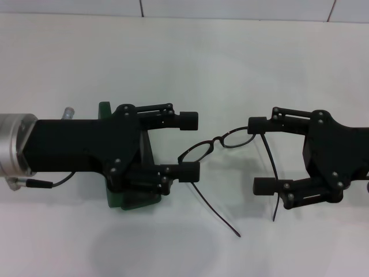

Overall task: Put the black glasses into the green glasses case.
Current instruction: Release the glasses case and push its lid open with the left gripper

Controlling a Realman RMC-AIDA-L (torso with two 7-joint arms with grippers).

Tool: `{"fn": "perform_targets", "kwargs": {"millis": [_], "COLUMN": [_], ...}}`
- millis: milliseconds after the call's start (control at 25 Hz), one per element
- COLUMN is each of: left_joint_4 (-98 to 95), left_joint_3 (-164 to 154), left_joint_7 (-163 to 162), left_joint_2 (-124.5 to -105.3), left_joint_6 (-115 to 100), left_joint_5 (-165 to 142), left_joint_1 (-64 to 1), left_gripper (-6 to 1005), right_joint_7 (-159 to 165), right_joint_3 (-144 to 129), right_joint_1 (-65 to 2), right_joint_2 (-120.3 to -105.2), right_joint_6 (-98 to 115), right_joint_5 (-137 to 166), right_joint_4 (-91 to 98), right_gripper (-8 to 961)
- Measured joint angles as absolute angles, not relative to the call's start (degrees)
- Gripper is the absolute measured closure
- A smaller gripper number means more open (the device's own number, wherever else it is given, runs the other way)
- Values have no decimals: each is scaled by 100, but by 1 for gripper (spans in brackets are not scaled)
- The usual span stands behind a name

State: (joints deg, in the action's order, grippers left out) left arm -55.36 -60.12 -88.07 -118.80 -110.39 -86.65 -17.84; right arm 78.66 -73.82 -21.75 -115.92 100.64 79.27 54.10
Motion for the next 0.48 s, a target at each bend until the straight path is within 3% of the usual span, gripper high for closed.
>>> {"fn": "perform_targets", "kwargs": {"millis": [480], "left_joint_4": [-5538], "left_joint_3": [-6012], "left_joint_7": [-8807], "left_joint_2": [-11883], "left_joint_6": [-11038], "left_joint_5": [-8666], "left_joint_1": [-1744], "left_gripper": [178], "right_joint_7": [7863], "right_joint_3": [-7404], "right_joint_1": [-2170], "right_joint_2": [-11600], "right_joint_6": [10073], "right_joint_5": [7846], "right_joint_4": [5393], "right_gripper": [69]}}
